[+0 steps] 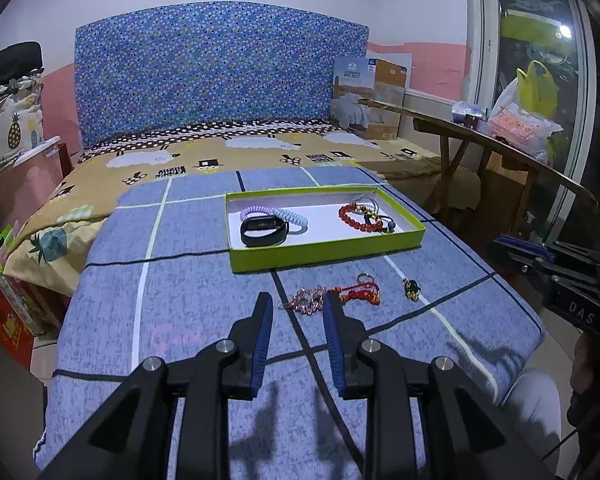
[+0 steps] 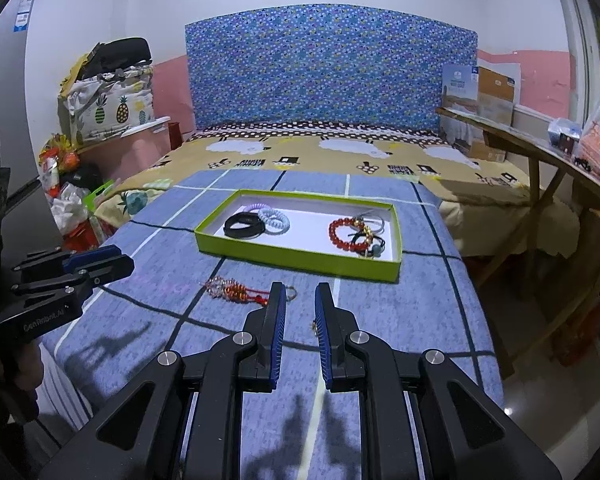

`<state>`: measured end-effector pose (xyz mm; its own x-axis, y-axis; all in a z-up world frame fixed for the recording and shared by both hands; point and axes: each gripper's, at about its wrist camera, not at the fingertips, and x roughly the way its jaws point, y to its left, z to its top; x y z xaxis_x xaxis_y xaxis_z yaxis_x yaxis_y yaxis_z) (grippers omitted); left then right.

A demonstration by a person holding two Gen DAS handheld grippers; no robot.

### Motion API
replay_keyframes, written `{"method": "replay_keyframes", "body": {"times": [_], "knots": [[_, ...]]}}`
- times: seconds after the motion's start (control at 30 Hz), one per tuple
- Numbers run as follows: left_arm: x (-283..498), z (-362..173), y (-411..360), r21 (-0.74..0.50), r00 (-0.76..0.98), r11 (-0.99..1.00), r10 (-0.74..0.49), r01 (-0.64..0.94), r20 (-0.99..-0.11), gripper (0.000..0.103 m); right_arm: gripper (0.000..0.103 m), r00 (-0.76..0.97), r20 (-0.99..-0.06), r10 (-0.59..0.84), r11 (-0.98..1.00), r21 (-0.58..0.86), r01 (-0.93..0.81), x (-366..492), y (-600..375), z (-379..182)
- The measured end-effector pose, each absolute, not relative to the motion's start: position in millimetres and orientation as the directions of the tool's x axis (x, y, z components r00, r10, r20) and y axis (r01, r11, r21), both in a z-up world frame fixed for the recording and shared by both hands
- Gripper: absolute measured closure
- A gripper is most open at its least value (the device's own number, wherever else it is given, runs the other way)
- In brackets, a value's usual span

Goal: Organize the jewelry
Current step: 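Withdraw both tools from the box toward the remaining jewelry on the bed, then lower the right tool onto the gold-and-black charm pendant and grasp it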

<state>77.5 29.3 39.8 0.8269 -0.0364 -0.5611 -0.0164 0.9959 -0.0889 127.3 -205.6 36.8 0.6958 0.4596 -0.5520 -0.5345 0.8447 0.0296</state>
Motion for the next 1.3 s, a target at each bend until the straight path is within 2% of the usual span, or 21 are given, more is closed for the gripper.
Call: {"method": "replay_keyframes", "body": {"times": [0.4,0.57,1.3], "knots": [[81.4,26.1,25.4,-0.077,0.807,0.997,-0.051,0.007,-0.588,0.074,0.088,0.663,-0.577,0.476,0.842,0.082,-0.533,131.8,-214.5,19.7],[86.0,21.4,25.8,-0.082,0.799,0.997,-0.061,0.016,-0.598,0.065,0.087,0.644,-0.589,0.487,0.837,0.105,-0.537,137.0,-214.3,14.5],[138.6,-5.5,28.1,-0.079,0.736,0.994,-0.109,0.075,-0.668,0.062,0.087,0.567,-0.666,0.484,0.833,0.153,-0.532,170.1,-205.9,-17.8]]}}
